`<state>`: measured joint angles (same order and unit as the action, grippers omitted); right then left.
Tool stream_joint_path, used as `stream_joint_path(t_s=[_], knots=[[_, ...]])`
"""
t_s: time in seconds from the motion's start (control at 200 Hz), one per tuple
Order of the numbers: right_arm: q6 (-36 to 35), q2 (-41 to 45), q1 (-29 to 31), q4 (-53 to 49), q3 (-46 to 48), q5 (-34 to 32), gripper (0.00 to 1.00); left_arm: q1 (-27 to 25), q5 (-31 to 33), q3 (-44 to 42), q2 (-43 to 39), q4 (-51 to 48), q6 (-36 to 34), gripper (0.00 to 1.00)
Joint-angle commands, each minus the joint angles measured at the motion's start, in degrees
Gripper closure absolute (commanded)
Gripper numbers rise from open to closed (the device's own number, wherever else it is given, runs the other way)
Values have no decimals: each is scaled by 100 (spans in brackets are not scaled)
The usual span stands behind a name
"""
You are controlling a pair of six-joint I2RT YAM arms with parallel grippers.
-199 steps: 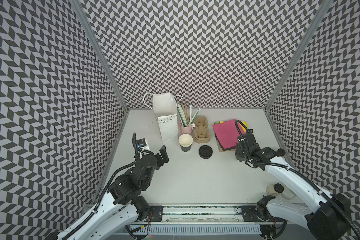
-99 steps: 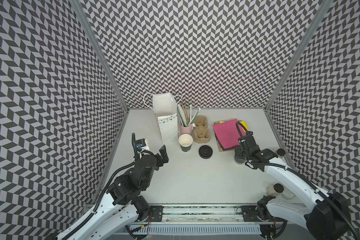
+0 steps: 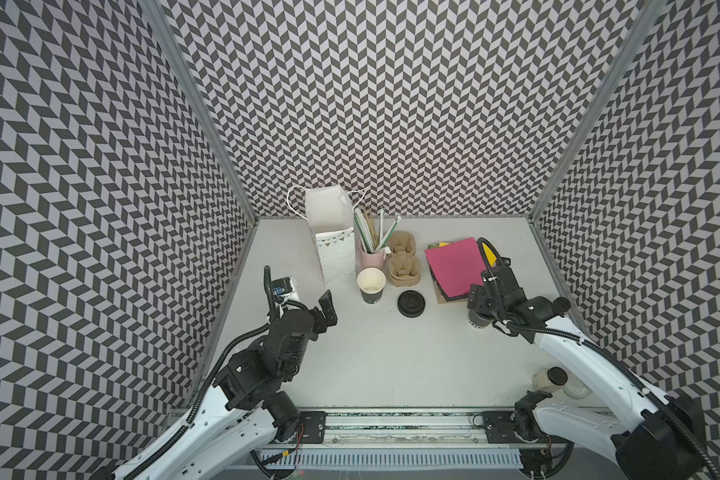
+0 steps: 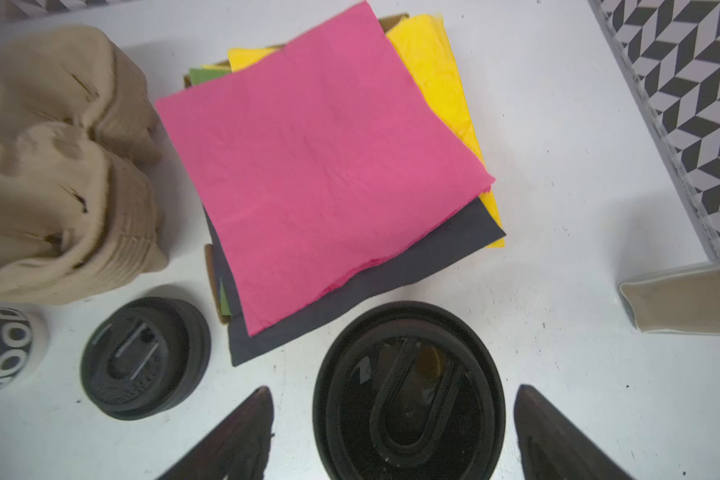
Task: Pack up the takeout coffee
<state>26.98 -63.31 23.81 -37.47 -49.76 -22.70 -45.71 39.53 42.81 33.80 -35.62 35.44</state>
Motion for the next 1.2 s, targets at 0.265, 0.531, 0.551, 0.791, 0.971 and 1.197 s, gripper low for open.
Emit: stream_joint_path(t_s=[0.265,0.531,0.551,0.791,0.971,1.197], knots=[[-581,102,114,-87,-1319,1518,8,1058,-917,1340,693,45,-540,0],[-598,-251,1421,-514,-2116,1282,6,3091,-2972,2184,1829,250,-603,0],[-591,-262,1494,-531,-2162,1268,6,3203,-3010,2249,1912,269,-586,0],[-511,-327,2215,-575,-2405,1077,5,3844,-3465,2947,3005,324,-357,0],[-433,-358,2648,-706,-2508,791,4,4070,-3533,3449,3829,203,-388,5],[-410,-294,2717,-585,-2302,538,4,4055,-3731,3645,4131,516,-335,9]])
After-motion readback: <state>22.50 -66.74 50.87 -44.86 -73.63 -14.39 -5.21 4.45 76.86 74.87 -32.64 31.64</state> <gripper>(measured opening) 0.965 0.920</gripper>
